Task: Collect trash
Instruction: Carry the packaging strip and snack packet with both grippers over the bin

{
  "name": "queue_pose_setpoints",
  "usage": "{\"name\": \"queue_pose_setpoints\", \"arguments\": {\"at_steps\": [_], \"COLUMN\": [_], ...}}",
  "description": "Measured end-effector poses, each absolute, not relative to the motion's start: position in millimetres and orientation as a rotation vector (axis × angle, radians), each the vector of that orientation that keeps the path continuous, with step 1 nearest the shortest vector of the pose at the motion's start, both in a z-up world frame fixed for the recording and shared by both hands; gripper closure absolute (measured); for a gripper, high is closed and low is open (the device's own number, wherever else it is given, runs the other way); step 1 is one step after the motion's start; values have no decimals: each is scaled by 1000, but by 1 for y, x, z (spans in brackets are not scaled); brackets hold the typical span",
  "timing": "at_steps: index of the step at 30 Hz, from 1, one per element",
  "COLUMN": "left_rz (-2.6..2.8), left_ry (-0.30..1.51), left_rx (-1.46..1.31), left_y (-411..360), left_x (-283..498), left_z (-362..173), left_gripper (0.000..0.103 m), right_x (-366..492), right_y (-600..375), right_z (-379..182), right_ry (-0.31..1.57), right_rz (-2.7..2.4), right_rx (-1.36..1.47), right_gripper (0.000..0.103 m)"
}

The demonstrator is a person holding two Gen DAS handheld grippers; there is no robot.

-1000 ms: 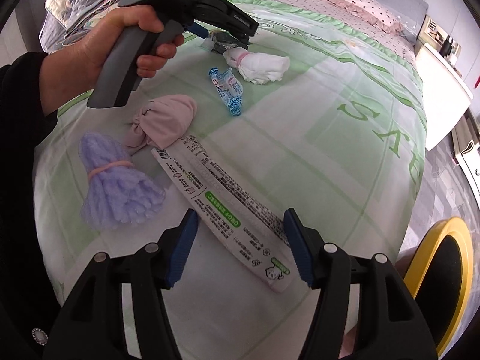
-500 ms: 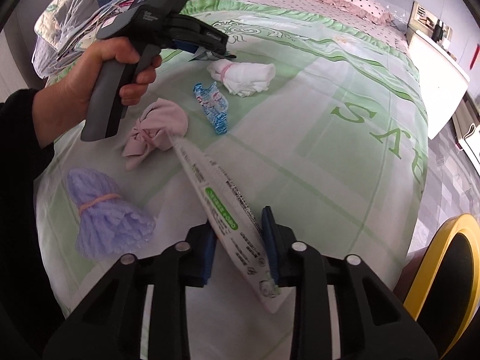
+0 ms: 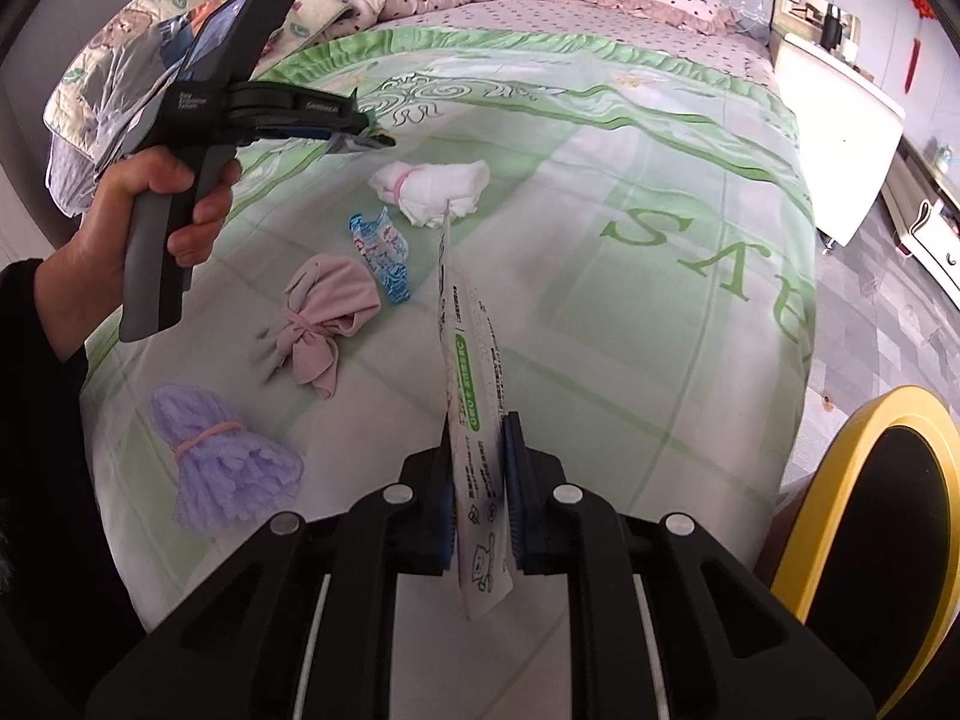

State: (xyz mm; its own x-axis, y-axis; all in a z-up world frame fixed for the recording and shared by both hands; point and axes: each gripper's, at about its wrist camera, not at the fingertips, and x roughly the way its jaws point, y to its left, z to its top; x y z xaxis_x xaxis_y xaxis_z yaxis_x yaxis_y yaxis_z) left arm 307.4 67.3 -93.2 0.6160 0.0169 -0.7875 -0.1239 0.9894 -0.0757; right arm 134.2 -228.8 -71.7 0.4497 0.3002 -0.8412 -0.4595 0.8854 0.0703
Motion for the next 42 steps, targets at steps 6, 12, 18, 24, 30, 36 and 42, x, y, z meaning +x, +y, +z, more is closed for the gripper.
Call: {"name": "queue_pose_setpoints", "arguments": {"at_steps": [6, 12, 18, 24, 30, 36, 42], "left_rz": [85, 86, 53, 19, -33, -90, -161], "left_ry": [915, 906, 869, 824, 788, 760, 735], "left_rx": [-149, -159, -179, -179, -161, -155, -119], "left_y": [79, 94, 107, 111, 97, 70, 30], "left_x": [300, 284, 258, 232, 210, 196, 184], "left_z": [-92, -89, -72, -49, -23, 0, 20], "left_gripper": [103, 103, 103, 103, 103, 103, 103], "right_x": [123, 109, 98, 89, 82, 69, 57], "right_y": [-231, -232, -231, -235, -245, -261, -288], "right_z": [-55, -42, -30, -16, 2, 24, 43], "right_ry": [971, 955, 930, 900, 874, 835, 804], "right_rz": [455, 449, 452, 448, 425, 394, 345], "right_rx": [-172, -174, -163, -144, -121, -102, -84], "right_gripper": [90, 90, 90, 90, 90, 90, 90]}}
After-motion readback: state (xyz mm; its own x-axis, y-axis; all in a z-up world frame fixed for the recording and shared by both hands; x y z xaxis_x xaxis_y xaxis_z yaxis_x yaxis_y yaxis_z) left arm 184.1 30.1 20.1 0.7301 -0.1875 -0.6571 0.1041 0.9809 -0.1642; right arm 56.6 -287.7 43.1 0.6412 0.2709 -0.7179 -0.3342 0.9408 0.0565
